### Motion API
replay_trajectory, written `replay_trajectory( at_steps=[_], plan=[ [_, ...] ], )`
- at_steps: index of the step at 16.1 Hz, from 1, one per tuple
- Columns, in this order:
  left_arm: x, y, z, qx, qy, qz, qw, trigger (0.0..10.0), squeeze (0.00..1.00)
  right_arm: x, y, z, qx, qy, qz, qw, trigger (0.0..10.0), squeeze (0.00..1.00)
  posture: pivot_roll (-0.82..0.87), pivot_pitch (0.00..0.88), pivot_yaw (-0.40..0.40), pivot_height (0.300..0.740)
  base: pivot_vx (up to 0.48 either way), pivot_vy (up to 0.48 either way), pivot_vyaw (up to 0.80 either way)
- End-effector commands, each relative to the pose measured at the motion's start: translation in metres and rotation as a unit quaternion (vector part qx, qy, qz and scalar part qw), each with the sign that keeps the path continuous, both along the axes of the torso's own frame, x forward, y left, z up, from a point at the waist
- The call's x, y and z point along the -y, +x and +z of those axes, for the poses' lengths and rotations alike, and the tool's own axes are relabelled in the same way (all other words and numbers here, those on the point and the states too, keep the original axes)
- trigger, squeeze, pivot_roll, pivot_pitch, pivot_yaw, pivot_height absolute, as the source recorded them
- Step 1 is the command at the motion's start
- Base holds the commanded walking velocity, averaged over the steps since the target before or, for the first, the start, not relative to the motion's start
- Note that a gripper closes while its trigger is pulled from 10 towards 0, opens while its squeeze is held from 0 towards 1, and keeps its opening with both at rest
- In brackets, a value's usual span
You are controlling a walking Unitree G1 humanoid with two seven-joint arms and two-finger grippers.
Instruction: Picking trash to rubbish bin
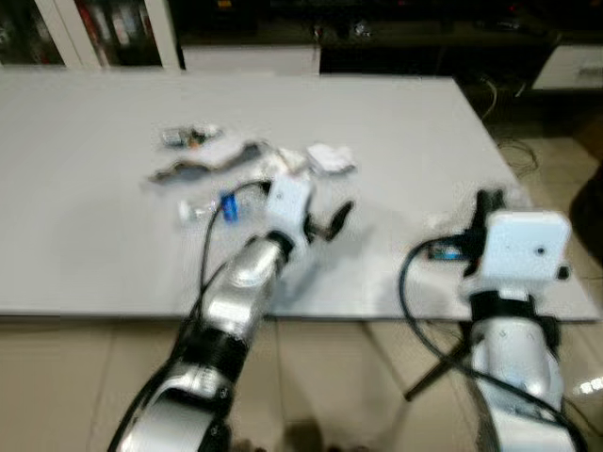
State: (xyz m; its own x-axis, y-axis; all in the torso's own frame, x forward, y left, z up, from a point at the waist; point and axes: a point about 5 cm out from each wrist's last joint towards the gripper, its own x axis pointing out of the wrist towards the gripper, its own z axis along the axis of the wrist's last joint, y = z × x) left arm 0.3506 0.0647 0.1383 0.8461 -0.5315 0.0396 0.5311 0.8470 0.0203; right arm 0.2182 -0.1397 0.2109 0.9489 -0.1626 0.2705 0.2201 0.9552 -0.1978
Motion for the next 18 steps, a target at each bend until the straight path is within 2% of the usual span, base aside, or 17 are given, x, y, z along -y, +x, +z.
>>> replay_trajectory(
  at_steps=[1, 3, 15, 18],
  plan=[
    [0.0016, 0.0004, 0.0015, 0.001, -0.002, 0.002, 1.000, 10.0, 0.00, 0.0028, -0.0012, 0.0016, 0.004, -0.006, -0.007, 1.000, 10.0, 0.00, 0.00, 0.110, 0.009, 0.740, 0.000, -0.386, 0.00],
    [0.0006, 0.0015, 0.0017, -0.003, -0.016, 0.012, 1.000, 10.0, 0.00, 0.0027, -0.0011, 0.0016, 0.003, -0.008, -0.006, 1.000, 10.0, 0.00, 0.00, 0.110, 0.009, 0.740, 0.000, -0.189, 0.00],
    [0.0018, 0.0016, -0.0036, -0.014, -0.012, 0.019, 1.000, 10.0, 0.00, 0.0034, 0.0000, 0.0001, -0.002, -0.011, 0.000, 1.000, 10.0, 0.00, 0.00, 0.098, 0.003, 0.740, 0.000, 0.000, 0.00],
    [0.0018, 0.0024, -0.0036, -0.014, -0.016, 0.030, 0.999, 10.0, 0.00, 0.0038, 0.0002, -0.0003, -0.003, -0.010, -0.001, 1.000, 10.0, 0.00, 0.00, 0.097, 0.002, 0.740, 0.000, 0.000, 0.68]
  ],
)
